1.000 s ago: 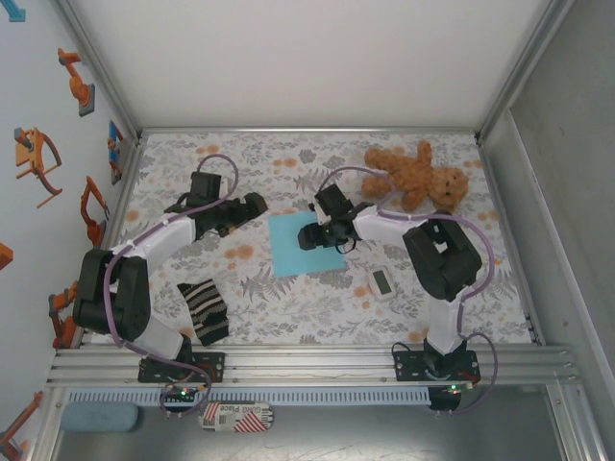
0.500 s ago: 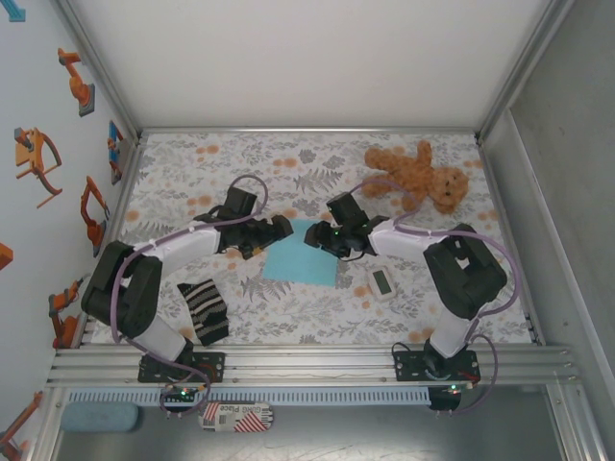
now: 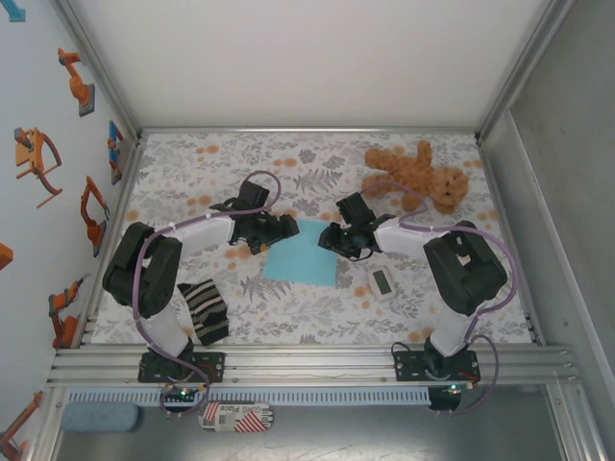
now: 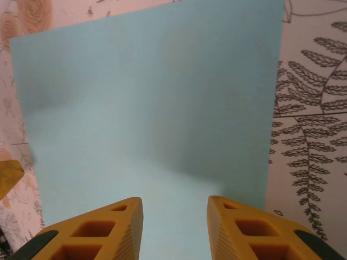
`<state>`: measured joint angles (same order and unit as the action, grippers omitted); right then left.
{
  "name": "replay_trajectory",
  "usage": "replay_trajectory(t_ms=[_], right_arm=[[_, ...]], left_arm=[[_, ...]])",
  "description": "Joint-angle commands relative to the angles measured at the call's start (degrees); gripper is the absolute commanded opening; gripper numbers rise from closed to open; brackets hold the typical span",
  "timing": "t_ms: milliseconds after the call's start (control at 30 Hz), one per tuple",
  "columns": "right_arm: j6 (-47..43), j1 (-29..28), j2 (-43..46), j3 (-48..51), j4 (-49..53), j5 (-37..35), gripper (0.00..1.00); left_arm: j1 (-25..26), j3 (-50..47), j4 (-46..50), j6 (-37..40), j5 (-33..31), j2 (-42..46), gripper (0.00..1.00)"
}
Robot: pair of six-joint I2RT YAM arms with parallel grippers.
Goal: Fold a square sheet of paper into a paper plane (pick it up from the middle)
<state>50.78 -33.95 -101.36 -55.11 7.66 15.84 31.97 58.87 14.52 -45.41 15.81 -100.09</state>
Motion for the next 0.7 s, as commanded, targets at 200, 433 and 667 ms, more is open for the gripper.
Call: replay_trajectory(t_ms=[200,433,667], right_arm=[[-1.50,0.25,-0.34,1.14,2.58,-0.97,0.37],[-2.08,0.29,3.92,1.79,1.96,-2.56,0.37],[-1.57,0.31,0.94,2.39,2.51,-2.14,0.37]], left_arm=[[0.29,2.59,2.50,3.20,0.24,-2.38,0.89],[0.29,2.53,2.25,3.28,0.24,-1.27,0.89],[0.22,1.49,-0.65,3.35,2.68,-1.49,0.90]])
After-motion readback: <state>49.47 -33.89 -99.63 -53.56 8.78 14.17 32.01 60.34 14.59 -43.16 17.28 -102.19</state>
